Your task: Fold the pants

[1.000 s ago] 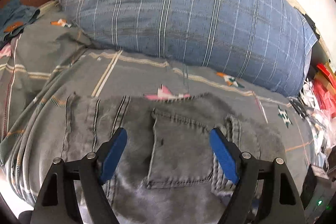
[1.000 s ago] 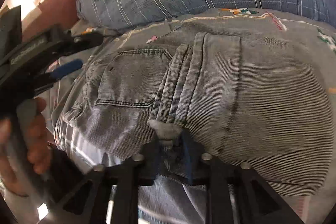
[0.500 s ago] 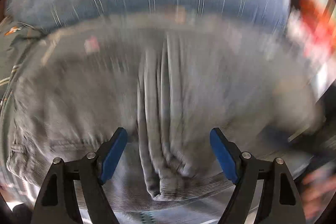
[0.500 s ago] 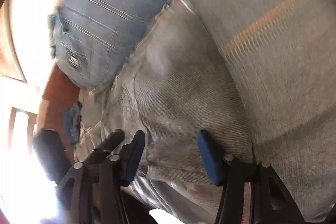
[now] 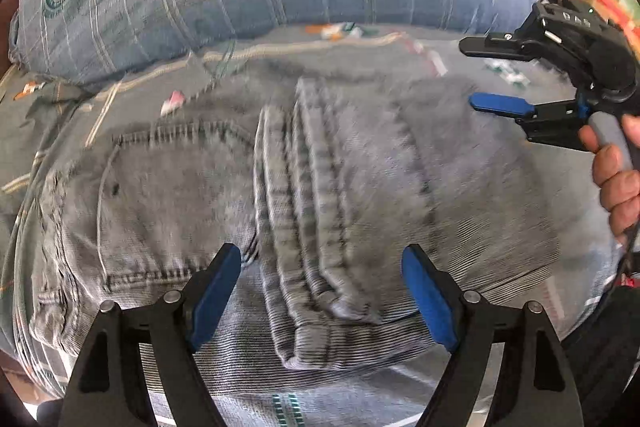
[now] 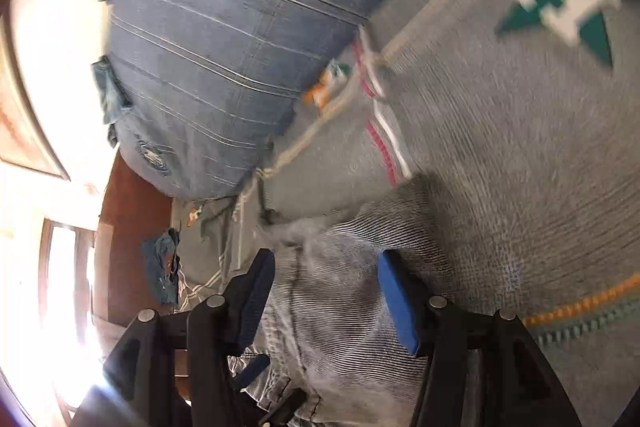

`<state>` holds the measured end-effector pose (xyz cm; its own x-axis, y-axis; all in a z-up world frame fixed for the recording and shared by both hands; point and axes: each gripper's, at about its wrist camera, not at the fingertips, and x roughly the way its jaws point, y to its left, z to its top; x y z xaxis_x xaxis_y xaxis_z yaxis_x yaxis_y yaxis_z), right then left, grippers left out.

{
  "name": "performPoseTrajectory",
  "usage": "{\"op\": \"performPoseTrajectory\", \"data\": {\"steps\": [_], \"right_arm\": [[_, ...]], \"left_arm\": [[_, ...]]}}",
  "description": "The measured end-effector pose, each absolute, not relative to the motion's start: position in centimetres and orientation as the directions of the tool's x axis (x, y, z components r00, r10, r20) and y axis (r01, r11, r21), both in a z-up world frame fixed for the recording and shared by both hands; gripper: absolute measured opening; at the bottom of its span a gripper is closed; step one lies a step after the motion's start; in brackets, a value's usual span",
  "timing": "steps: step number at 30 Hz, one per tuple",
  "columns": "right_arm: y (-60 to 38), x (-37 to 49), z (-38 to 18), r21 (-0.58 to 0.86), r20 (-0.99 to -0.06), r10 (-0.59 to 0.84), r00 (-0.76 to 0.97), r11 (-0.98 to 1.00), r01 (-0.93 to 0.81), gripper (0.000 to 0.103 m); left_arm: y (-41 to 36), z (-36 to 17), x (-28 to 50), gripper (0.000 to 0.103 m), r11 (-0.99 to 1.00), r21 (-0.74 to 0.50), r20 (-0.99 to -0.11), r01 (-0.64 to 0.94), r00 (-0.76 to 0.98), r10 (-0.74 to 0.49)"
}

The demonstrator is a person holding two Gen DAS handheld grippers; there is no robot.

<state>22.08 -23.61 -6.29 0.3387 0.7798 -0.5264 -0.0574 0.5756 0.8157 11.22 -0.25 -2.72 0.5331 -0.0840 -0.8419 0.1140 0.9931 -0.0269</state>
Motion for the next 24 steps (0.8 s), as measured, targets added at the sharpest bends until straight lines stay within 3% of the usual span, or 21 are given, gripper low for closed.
{"op": "performPoseTrajectory", "data": {"steps": [3, 7, 10, 14, 17, 18, 24], "right_arm": [[-23.7, 22.8, -7.2, 0.777, -0.584, 0.744, 0.324, 0.628, -0.043, 0.059], [-25.2, 22.6, -7.4, 0.824, -0.530, 0.779, 0.335, 0.567, -0.015, 0.058], [-25.6, 20.5, -5.1, 0.813, -0.518, 0.771, 0.370, 0.578, -0.067, 0.058], [-26.5, 16.3, -4.8, 0.824, -0.498, 0.773, 0.393, 0.563, -0.061, 0.058], [-25.9, 15.1, -8.3, 0.779, -0.597, 0.740, 0.311, 0.627, 0.003, 0.064], [-26.2, 15.0, -9.0, 0.801, -0.570, 0.756, 0.322, 0.598, 0.014, 0.063], [-25.6, 12.5, -4.8, 0.783, -0.541, 0.746, 0.389, 0.615, -0.090, 0.067]], "left_arm": [[-1.5, -1.5, 12.0, 0.084, 0.988, -0.061, -0.812, 0.141, 0.569, -0.131], [-3.5, -4.7, 14.7, 0.084, 0.987, 0.029, -0.885, 0.161, 0.463, -0.049], [-4.1, -4.3, 14.6, 0.084, 0.981, 0.068, -0.863, 0.179, 0.505, -0.033], [-3.3, -3.6, 14.4, 0.084, 0.989, -0.001, -0.856, 0.150, 0.511, -0.079], [-3.2, -3.7, 13.9, 0.084, 0.991, -0.021, -0.855, 0.135, 0.512, -0.088], [-3.3, -3.9, 14.1, 0.084, 0.990, -0.022, -0.861, 0.139, 0.501, -0.090], [-1.1, -0.8, 10.7, 0.084, 0.989, -0.078, -0.794, 0.122, 0.593, -0.136]]}}
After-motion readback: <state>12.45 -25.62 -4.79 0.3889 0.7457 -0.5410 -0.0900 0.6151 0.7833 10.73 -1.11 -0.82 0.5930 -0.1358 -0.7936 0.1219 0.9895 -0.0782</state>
